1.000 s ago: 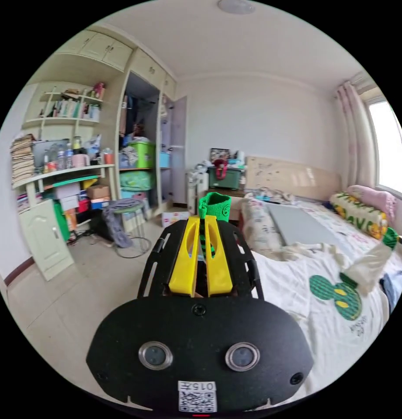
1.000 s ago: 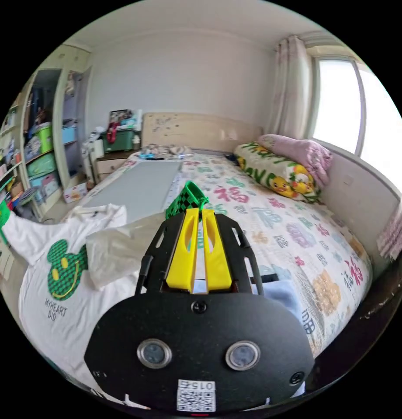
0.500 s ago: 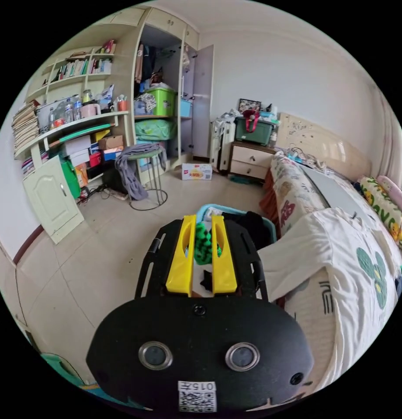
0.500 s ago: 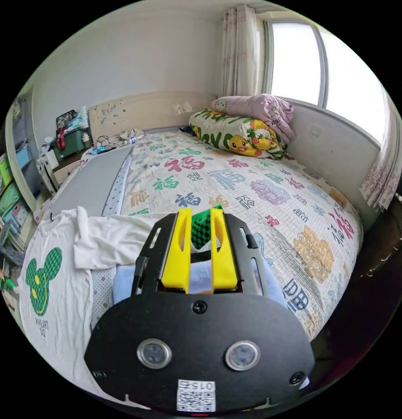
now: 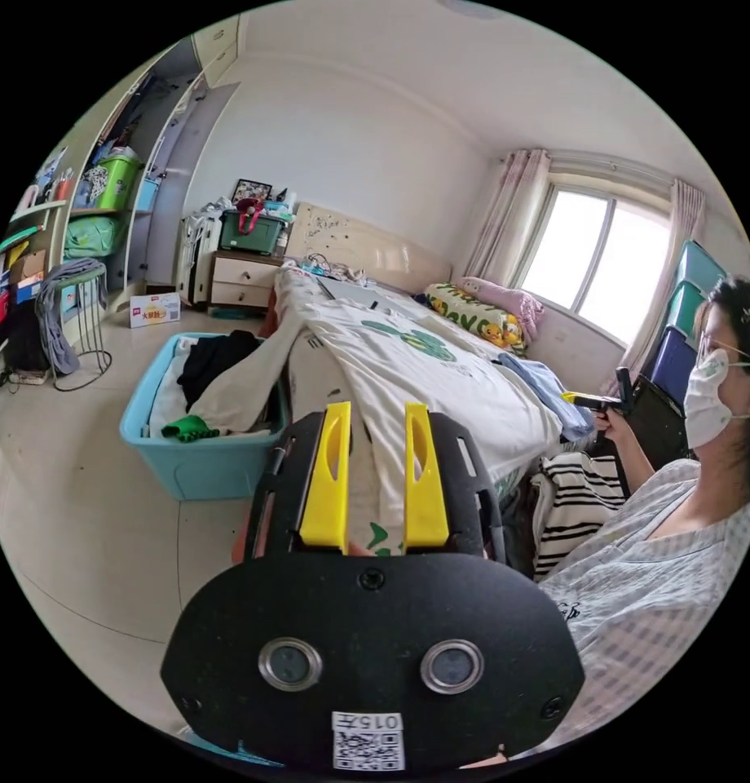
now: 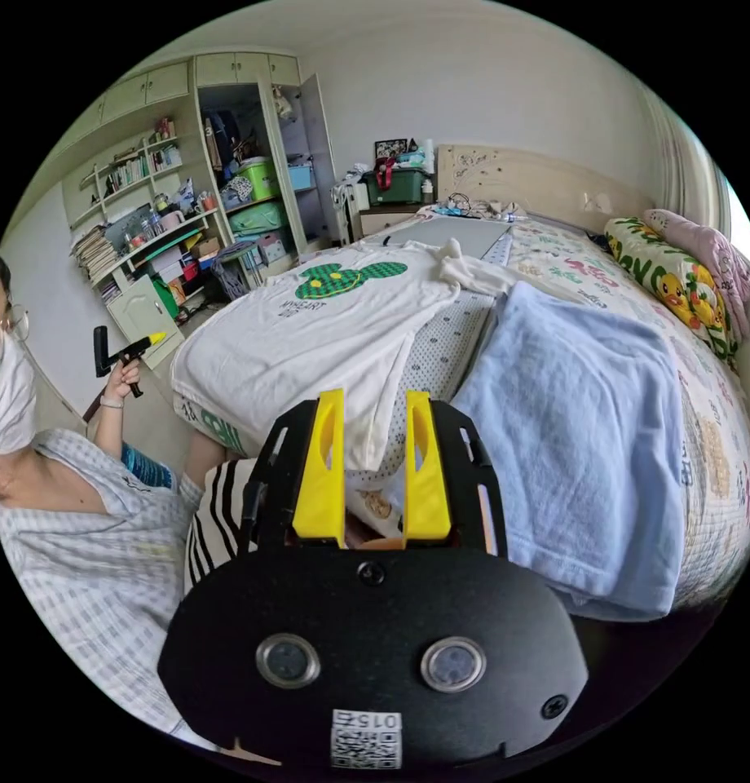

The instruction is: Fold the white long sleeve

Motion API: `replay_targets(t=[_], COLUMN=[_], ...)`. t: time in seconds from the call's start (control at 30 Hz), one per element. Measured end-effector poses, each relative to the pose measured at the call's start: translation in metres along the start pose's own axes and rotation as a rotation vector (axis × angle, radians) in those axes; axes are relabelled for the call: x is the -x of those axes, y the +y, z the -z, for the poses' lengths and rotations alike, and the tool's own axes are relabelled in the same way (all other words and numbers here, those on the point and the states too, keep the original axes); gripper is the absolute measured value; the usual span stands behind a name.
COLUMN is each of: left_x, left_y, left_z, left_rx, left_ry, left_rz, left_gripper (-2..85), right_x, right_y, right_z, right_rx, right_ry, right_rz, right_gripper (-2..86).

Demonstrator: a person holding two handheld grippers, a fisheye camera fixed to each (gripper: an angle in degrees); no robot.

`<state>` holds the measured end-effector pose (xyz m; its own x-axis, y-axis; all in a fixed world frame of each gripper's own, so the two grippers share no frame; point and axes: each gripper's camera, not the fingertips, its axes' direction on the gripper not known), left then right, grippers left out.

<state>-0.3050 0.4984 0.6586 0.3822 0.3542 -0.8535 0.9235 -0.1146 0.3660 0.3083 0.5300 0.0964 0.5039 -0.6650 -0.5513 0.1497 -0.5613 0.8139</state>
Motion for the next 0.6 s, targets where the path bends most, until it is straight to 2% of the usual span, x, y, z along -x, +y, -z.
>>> replay_targets(t=[0.17,0.23,0.4,0.6], left_x=[-0.018,-0.024,-0.022,-0.013], left_y=[0.001,0.000,-0.008,-0.013], left_z=[-0.025,-0.028,-0.030,-0.011], left_rx=[0.091,0.061,0.033,-0.028], left_ry=[0.048,0.089,0.068,0.053], left_rz=[-0.025,-0.046,-0.026,-0.009], left_gripper=[10.8,9.4,6.6,1.5], right_x=[-0.005,-0.010,-0.009,0.008], right_y=[0.044,0.059,0.073,0.092], right_z=[0.006,0.014,0.003,0.020], right_rx=[-0.019,-0.091,-0.068,-0.101], right_ry=[-0.056,-0.078,-0.062,0.037], right_rz=[-0.022,-0.064,-0.074,-0.029], right_gripper=[11.3,9.4,8.9,2.2])
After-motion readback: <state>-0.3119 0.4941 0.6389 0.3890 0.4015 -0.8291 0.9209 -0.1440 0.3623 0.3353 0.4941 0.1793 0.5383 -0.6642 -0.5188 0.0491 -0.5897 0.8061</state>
